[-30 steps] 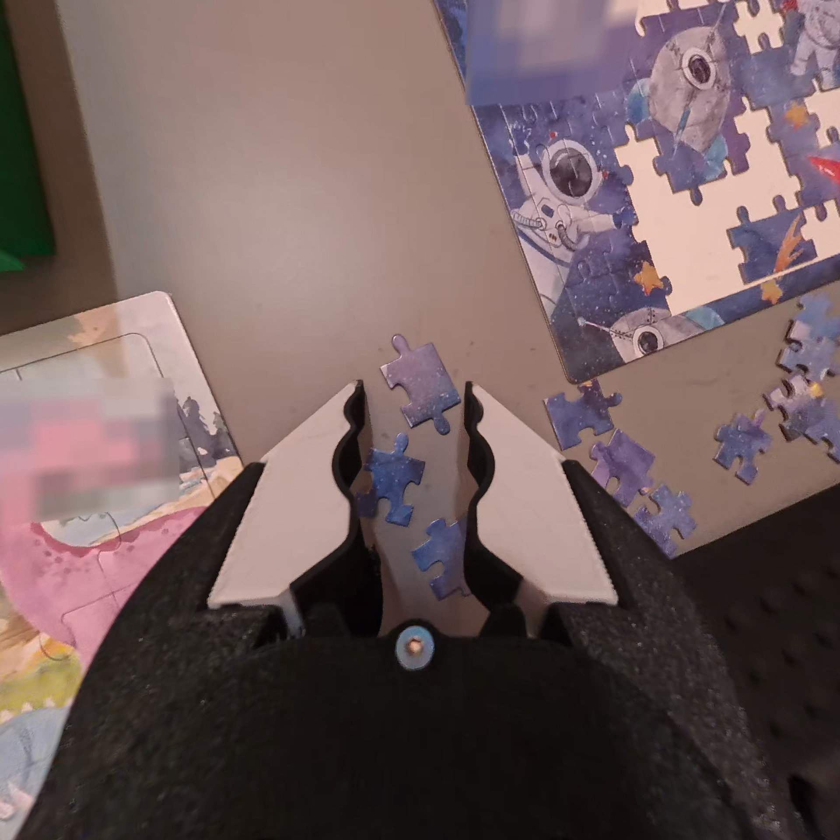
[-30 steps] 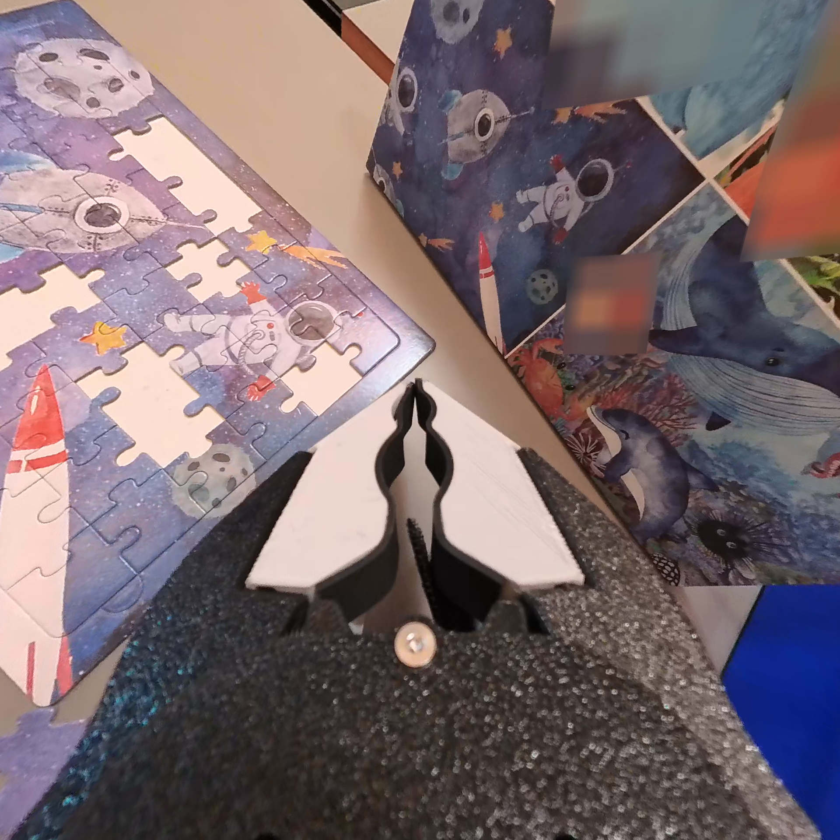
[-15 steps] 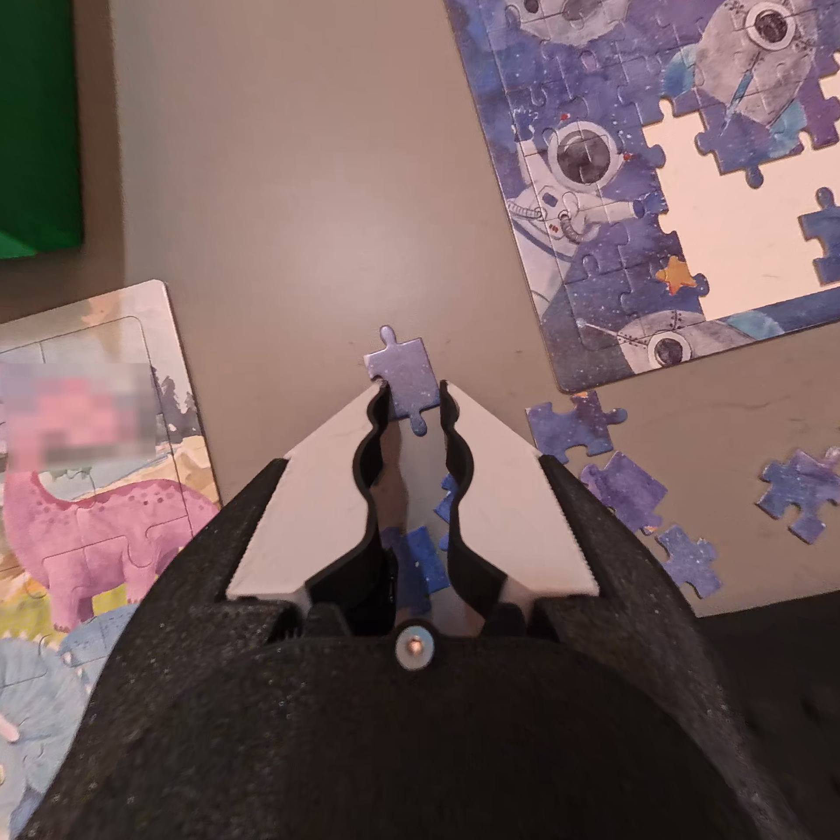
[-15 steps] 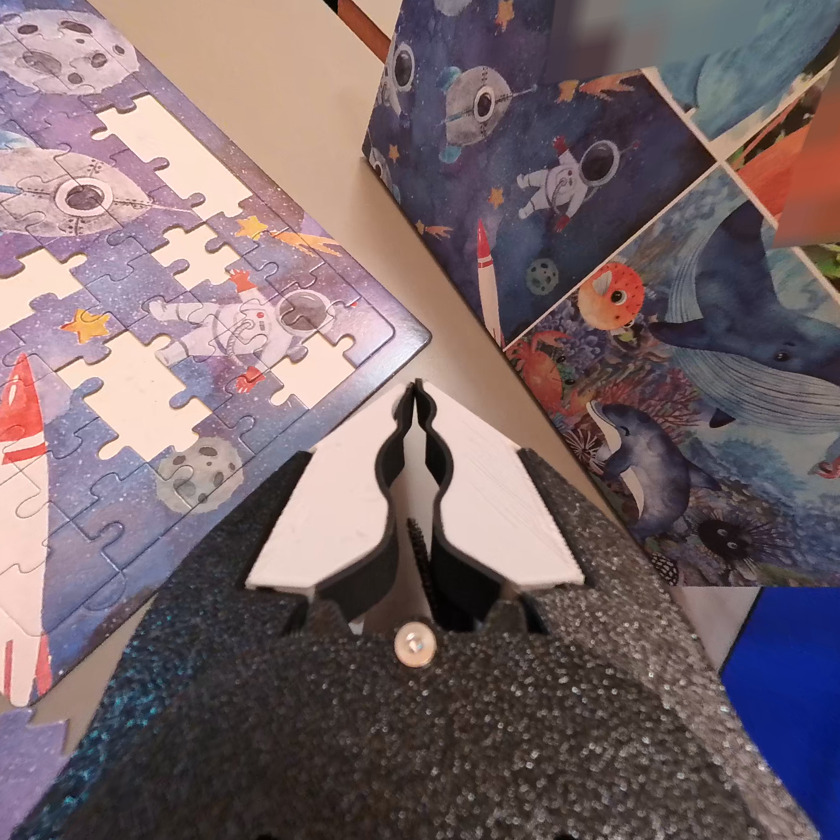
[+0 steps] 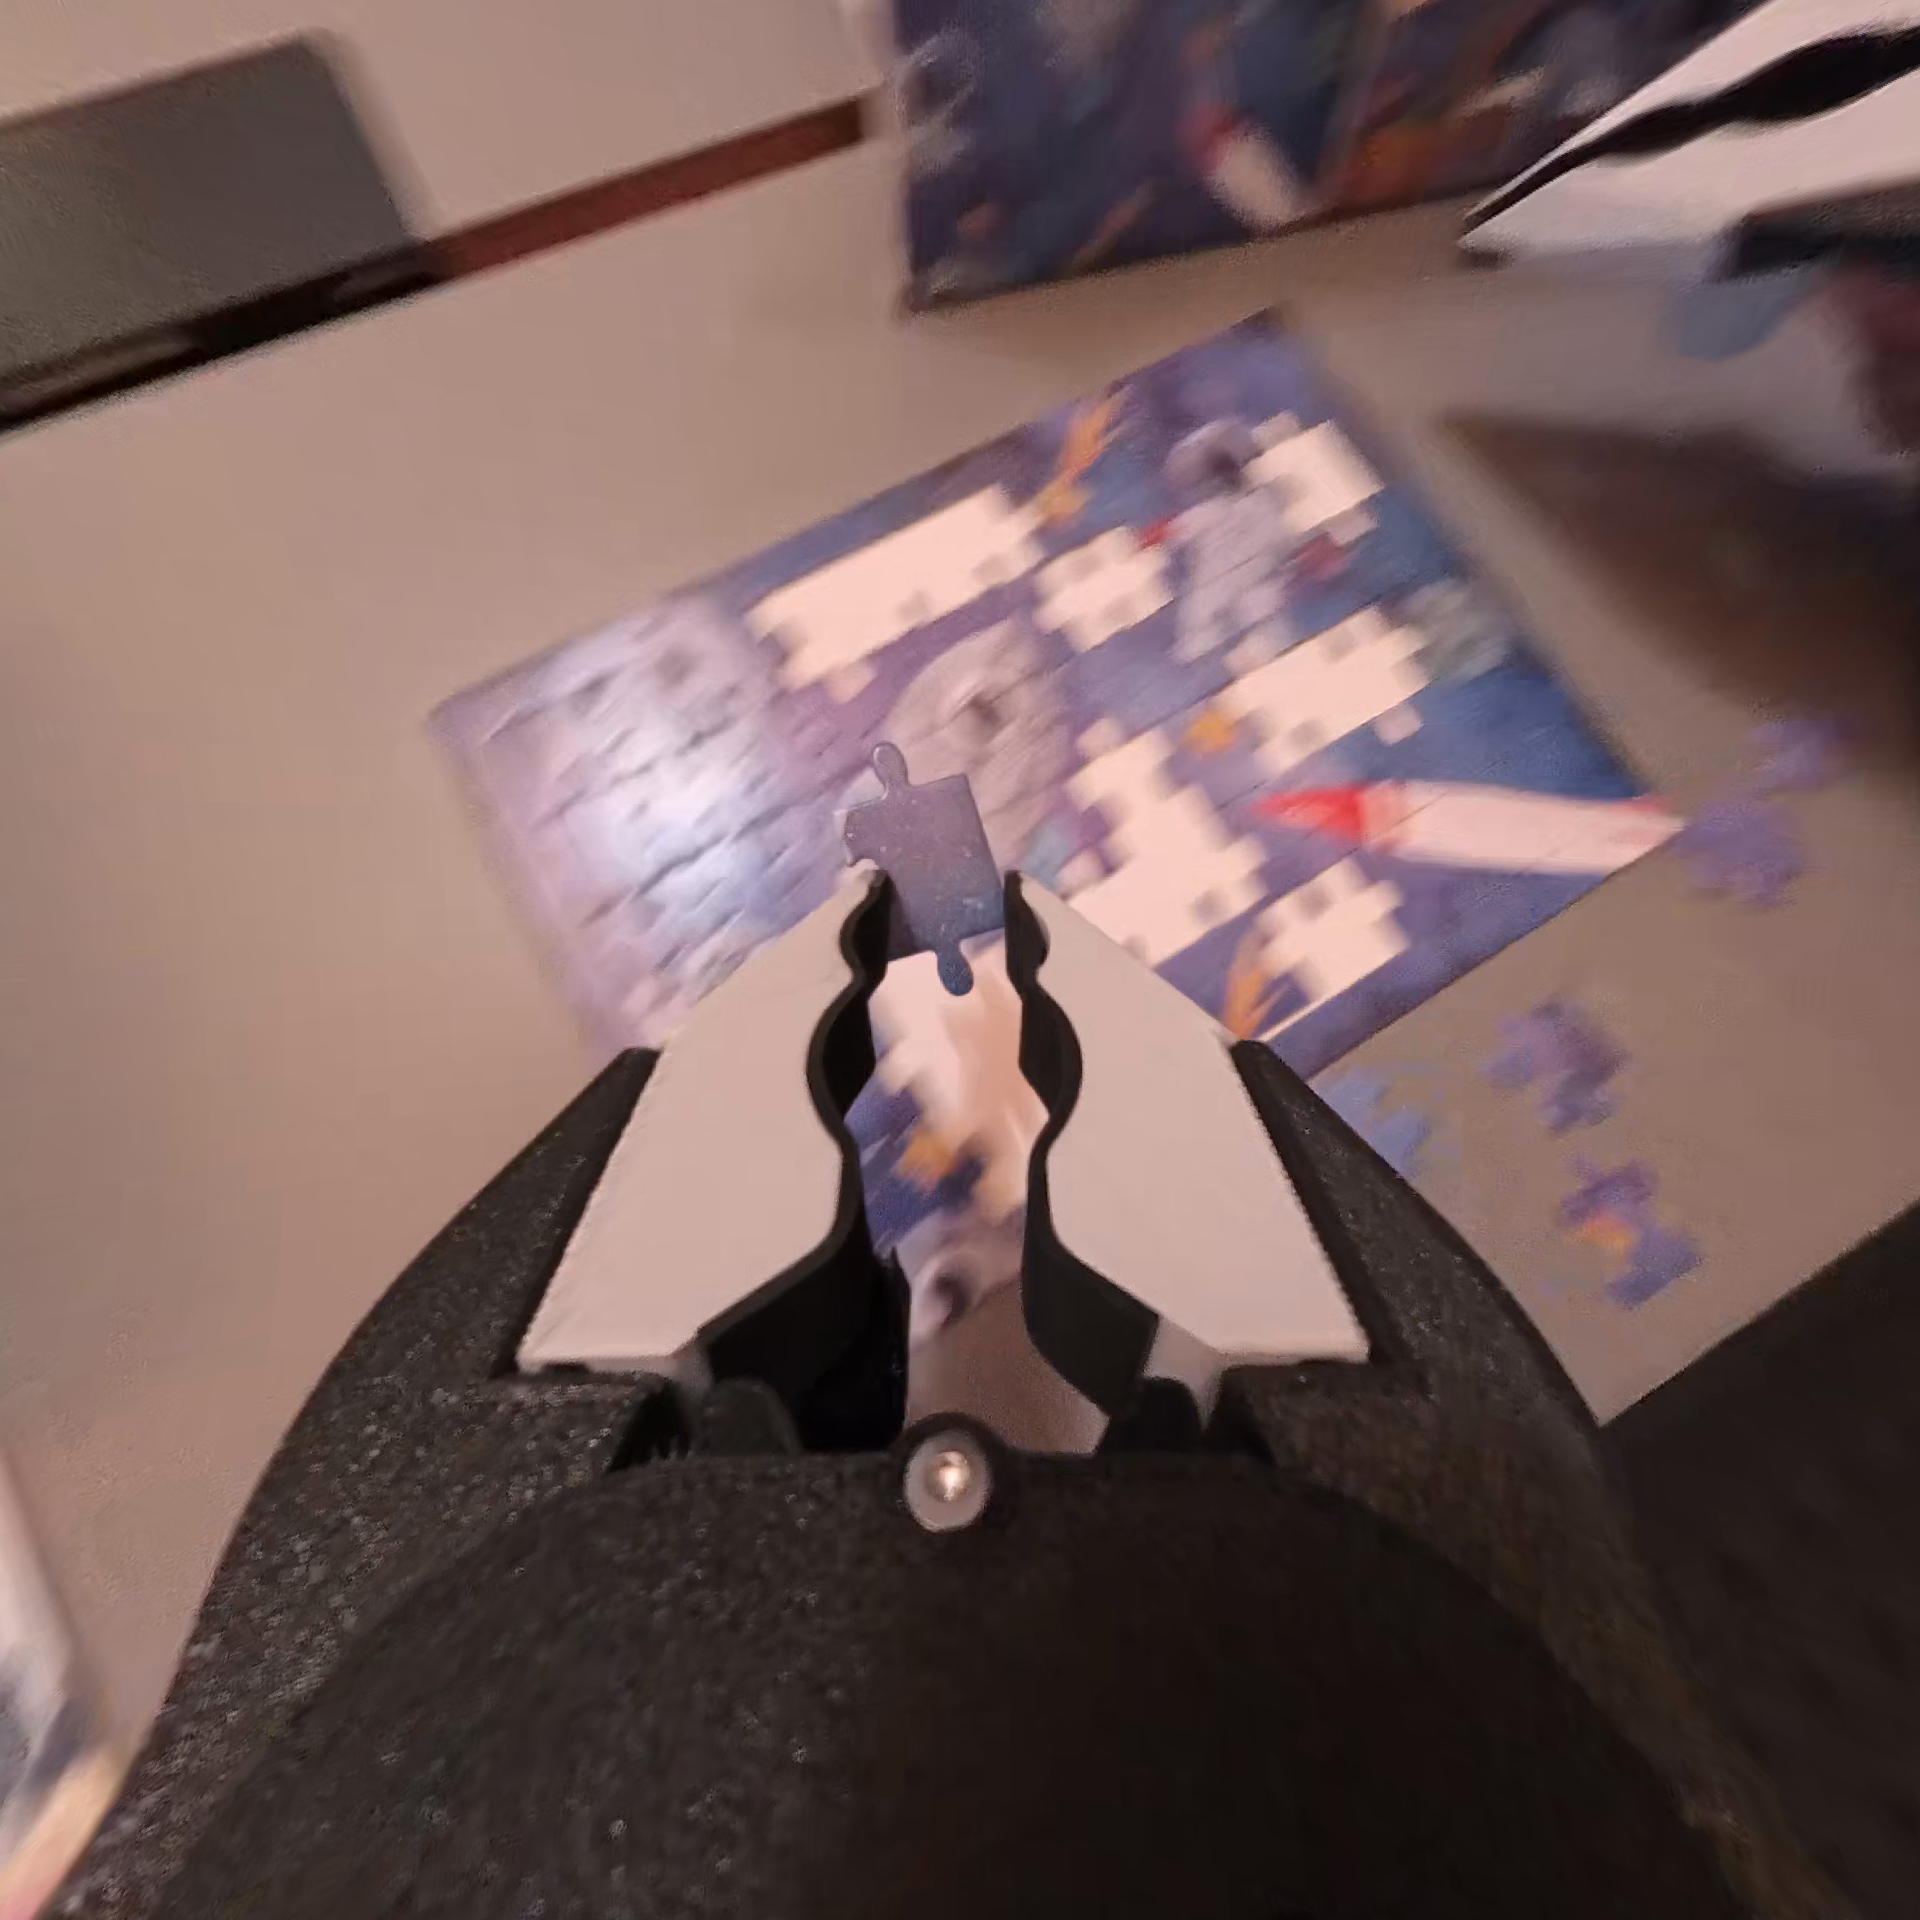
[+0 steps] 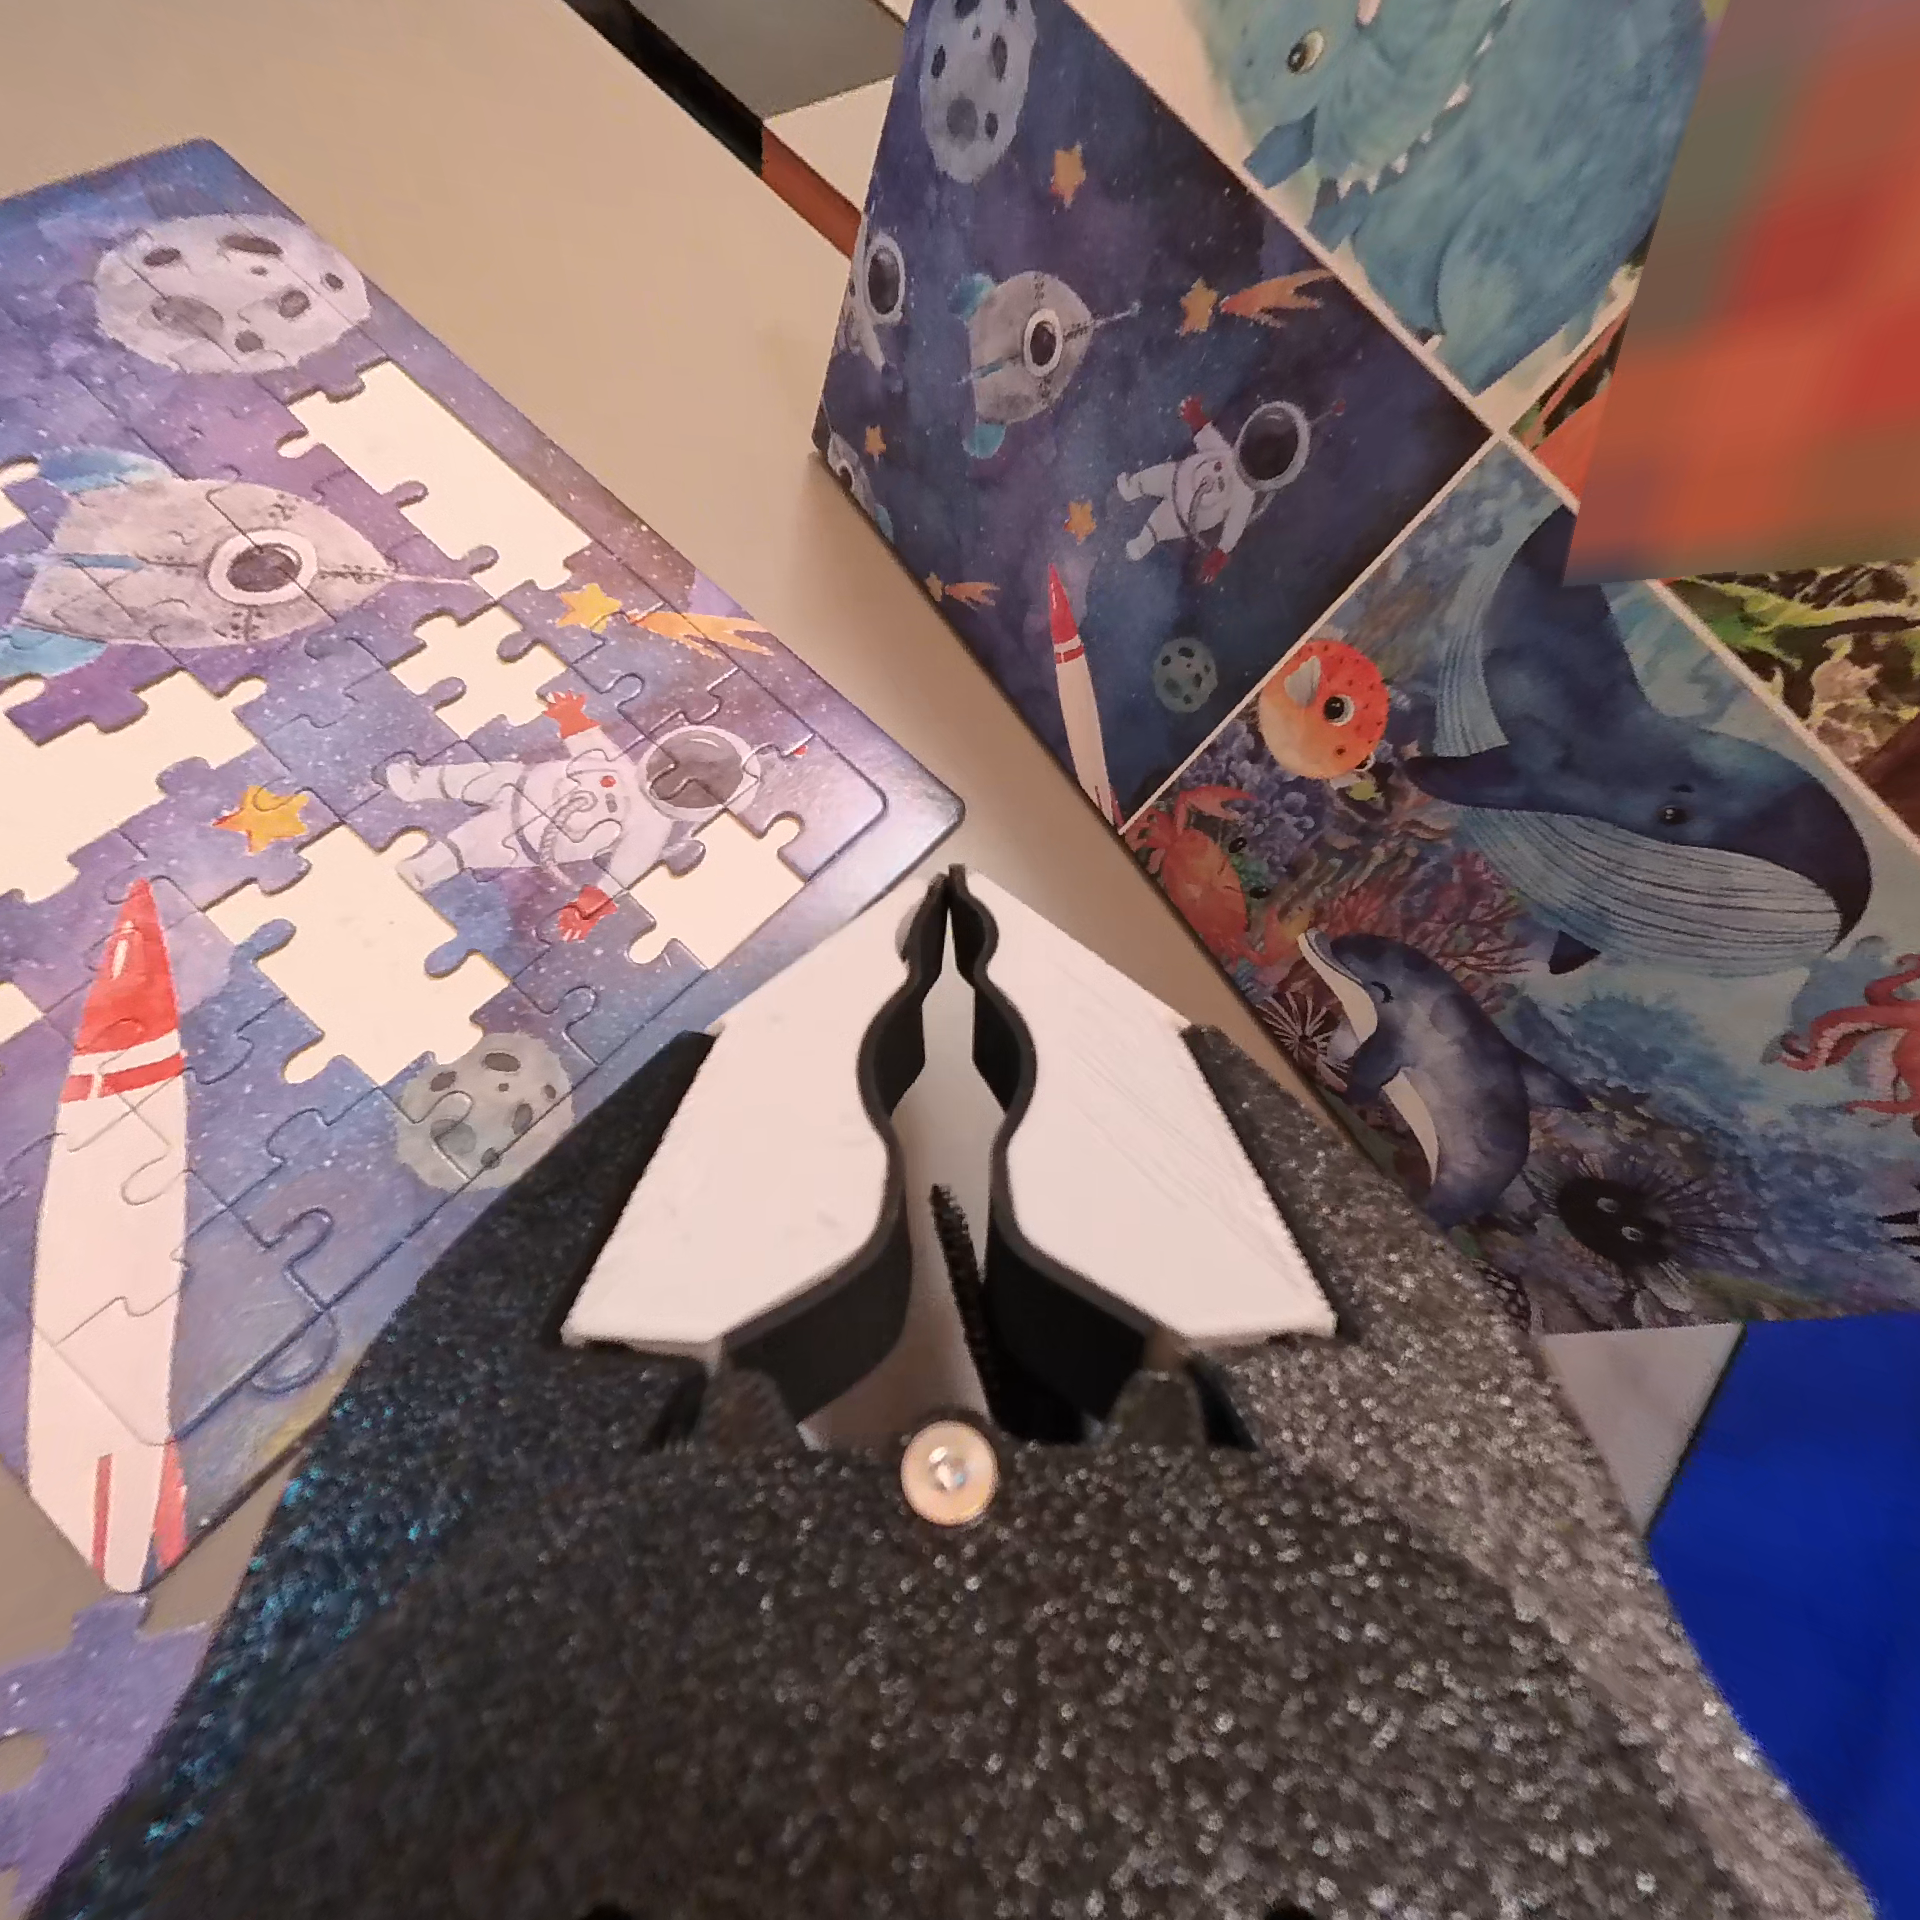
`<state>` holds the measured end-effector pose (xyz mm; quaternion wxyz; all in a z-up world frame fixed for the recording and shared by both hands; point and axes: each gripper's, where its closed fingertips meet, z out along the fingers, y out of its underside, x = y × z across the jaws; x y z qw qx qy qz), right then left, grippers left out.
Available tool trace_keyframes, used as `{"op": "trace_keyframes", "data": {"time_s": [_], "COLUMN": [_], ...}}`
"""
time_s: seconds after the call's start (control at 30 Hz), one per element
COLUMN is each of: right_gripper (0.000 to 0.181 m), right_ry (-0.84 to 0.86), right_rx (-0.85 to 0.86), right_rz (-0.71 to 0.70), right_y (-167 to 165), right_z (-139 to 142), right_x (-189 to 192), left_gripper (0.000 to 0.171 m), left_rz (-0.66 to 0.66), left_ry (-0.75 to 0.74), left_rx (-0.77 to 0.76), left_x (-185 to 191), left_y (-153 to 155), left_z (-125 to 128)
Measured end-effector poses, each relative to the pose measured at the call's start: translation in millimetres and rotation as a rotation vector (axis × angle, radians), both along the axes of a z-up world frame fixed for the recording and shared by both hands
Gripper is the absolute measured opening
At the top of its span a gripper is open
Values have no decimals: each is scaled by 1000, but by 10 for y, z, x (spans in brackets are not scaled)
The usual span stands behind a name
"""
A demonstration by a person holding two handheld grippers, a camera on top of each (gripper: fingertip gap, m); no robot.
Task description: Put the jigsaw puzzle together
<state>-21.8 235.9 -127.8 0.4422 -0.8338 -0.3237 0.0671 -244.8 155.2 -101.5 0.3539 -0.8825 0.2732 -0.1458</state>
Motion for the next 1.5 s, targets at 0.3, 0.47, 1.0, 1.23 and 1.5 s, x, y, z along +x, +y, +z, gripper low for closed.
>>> {"op": "trace_keyframes", "data": {"time_s": [0.3, 0.47, 1.0, 1.23, 1.5], "right_gripper": [0, 0, 0, 0, 0], "right_ry": [26, 41, -43, -134, -218], "right_rx": [-65, -83, -89, -35, 26], "right_rz": [14, 22, 35, 53, 200], "right_y": [-66, -66, -82, -57, -67], "right_z": [-169, -201, -346, -374, -372], "right_x": [1, -29, -298, -343, -406], "left_gripper": [22, 22, 9, 0, 0], "left_rz": [-141, -68, -104, -197, -190], "left_ry": [3, 43, -28, 40, -22], "left_rx": [-142, -169, -59, -109, -179], "left_x": [1748, 1897, 1248, 1395, 1430], "left_y": [506, 555, 698, 590, 524], "left_z": [-458, -616, -270, -586, -682]}}
